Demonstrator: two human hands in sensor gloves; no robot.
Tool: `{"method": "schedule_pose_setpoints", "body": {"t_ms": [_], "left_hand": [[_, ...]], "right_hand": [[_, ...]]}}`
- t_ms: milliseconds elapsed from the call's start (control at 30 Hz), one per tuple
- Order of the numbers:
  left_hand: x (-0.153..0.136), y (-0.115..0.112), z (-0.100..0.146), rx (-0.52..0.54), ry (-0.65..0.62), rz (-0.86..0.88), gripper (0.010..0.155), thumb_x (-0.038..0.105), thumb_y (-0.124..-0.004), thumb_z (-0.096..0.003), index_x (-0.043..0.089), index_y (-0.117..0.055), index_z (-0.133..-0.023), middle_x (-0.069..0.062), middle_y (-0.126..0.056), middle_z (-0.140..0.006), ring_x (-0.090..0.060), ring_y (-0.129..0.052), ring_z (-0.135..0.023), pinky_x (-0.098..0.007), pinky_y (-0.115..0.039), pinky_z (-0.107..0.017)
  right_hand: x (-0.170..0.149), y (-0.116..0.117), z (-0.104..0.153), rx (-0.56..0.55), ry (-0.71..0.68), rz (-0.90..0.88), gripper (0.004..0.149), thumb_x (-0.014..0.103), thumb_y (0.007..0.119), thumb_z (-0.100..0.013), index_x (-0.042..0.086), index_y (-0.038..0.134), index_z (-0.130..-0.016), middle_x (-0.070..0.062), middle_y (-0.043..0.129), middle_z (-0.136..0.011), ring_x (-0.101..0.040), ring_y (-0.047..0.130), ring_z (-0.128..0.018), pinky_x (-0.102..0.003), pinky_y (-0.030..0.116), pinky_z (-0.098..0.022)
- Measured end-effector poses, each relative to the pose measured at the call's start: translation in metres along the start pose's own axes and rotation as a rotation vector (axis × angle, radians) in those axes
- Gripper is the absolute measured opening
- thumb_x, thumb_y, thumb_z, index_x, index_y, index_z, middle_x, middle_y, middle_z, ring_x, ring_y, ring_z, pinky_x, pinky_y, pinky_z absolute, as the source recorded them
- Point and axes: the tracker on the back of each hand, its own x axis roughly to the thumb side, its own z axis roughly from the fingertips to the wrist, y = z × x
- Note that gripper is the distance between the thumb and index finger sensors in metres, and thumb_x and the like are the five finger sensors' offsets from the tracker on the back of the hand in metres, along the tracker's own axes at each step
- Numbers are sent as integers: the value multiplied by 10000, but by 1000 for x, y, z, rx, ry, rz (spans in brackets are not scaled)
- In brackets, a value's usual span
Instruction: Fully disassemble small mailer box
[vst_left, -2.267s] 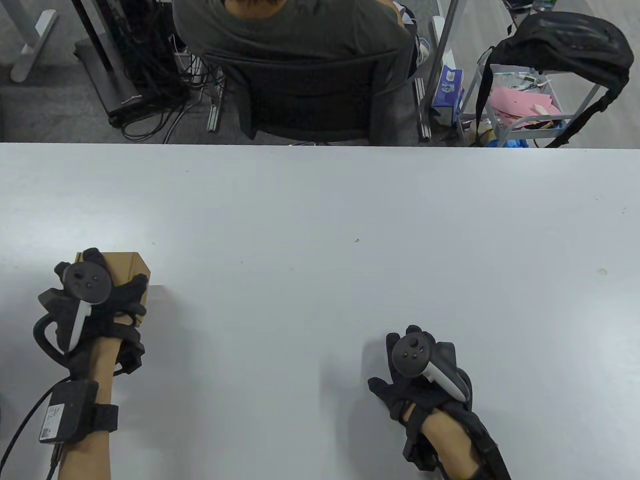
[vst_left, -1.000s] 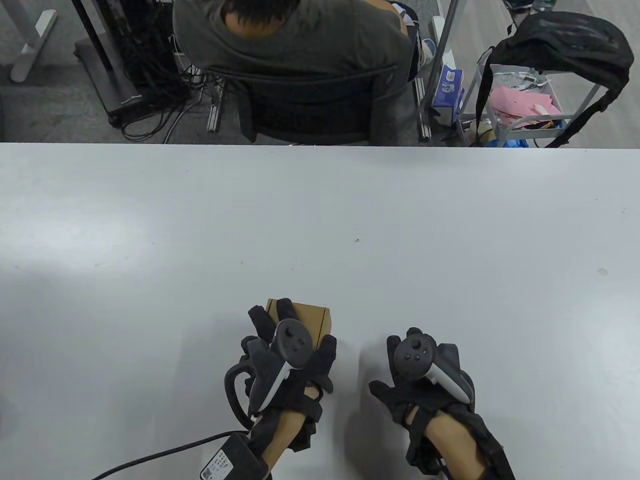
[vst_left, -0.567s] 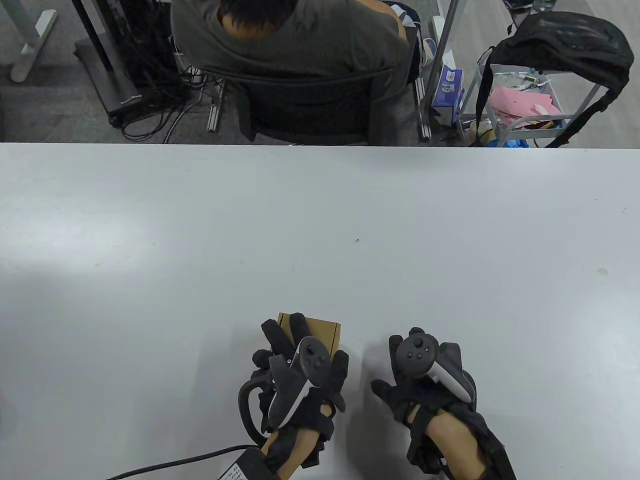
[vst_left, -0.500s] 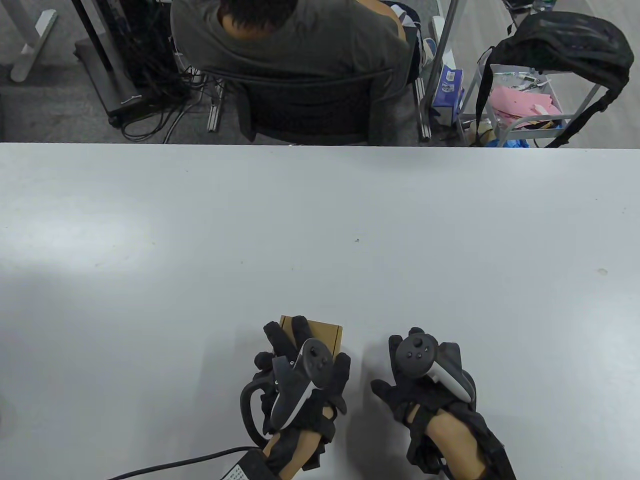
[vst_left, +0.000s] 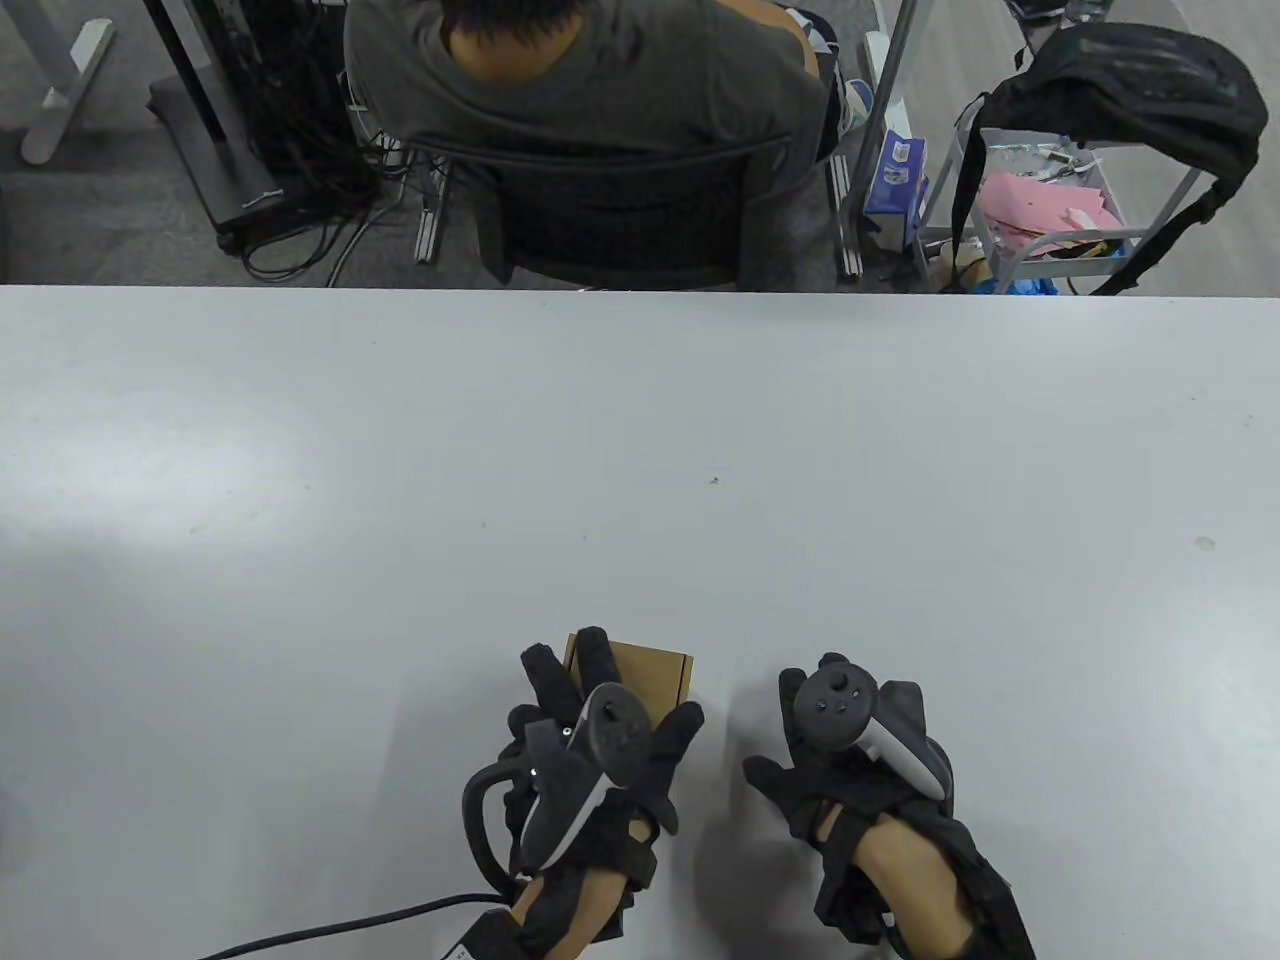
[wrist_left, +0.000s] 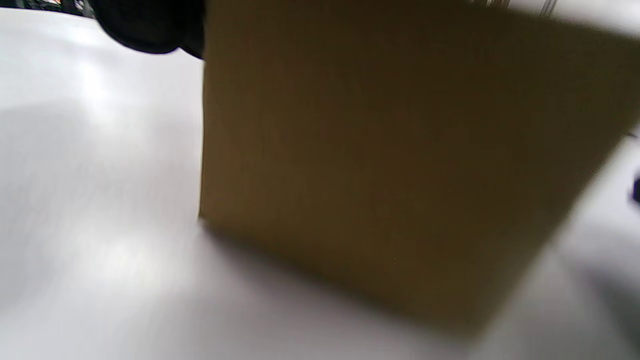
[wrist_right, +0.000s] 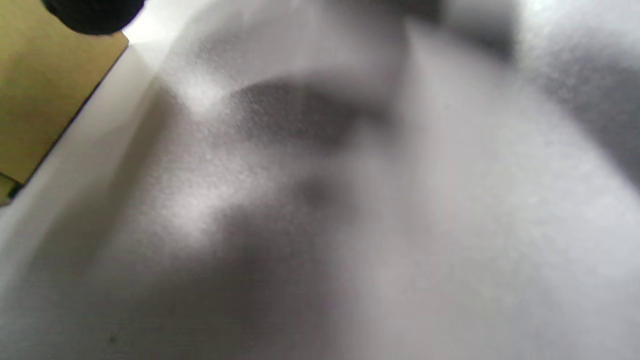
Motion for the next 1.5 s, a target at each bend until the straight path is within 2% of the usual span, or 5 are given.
{"method": "schedule_pose_setpoints", "body": {"t_ms": [100, 267, 767, 1333, 1500], "left_hand": [[-14, 25, -11, 63, -304, 106, 1035, 874, -553, -317, 327, -183, -1114, -158, -148, -1166, -517, -478, -1009, -674, -556, -660], [-39, 29, -37, -203, -752, 196, 1044, 789, -722, -342, 359, -144, -1098, -39, -91, -1181, -405, -183, -1129, -662, -400, -770], [-56, -11, -66, -337, -712, -2, 1082, 721, -844, -333, 310, -195, -1094, -47, -88, -1166, -362, -183, -1131, -645, -406, -775], [-64, -23, -109, -423, -639, 384, 999, 852, -672, -344, 347, -276, -1110, -7, -155, -1205, -362, -312, -1144, -645, -470, -756], [-65, -23, -110, -437, -627, 402, 998, 863, -651, -348, 352, -261, -1112, -5, -144, -1206, -370, -295, -1144, -648, -462, -756]], "right_hand": [[-2, -7, 1, -42, -12, -30, 834, 586, 631, -380, 346, 23, -899, 21, -258, -885, -319, -205, -908, -553, 1, -709], [-3, -16, 2, -125, -36, -41, 839, 589, 634, -379, 366, 9, -894, 46, -269, -887, -305, -224, -913, -555, -46, -698], [12, -18, 6, -245, -240, -31, 847, 602, 636, -376, 390, 4, -897, 76, -282, -892, -285, -243, -925, -566, -78, -699], [54, -7, 30, -367, -571, 43, 925, 603, 696, -370, 423, -76, -846, 103, -306, -884, -279, -207, -978, -578, -42, -744], [88, 14, 37, -502, -598, 339, 1003, 596, 755, -350, 420, -106, -833, 94, -313, -887, -269, -208, -985, -578, -51, -747]]}}
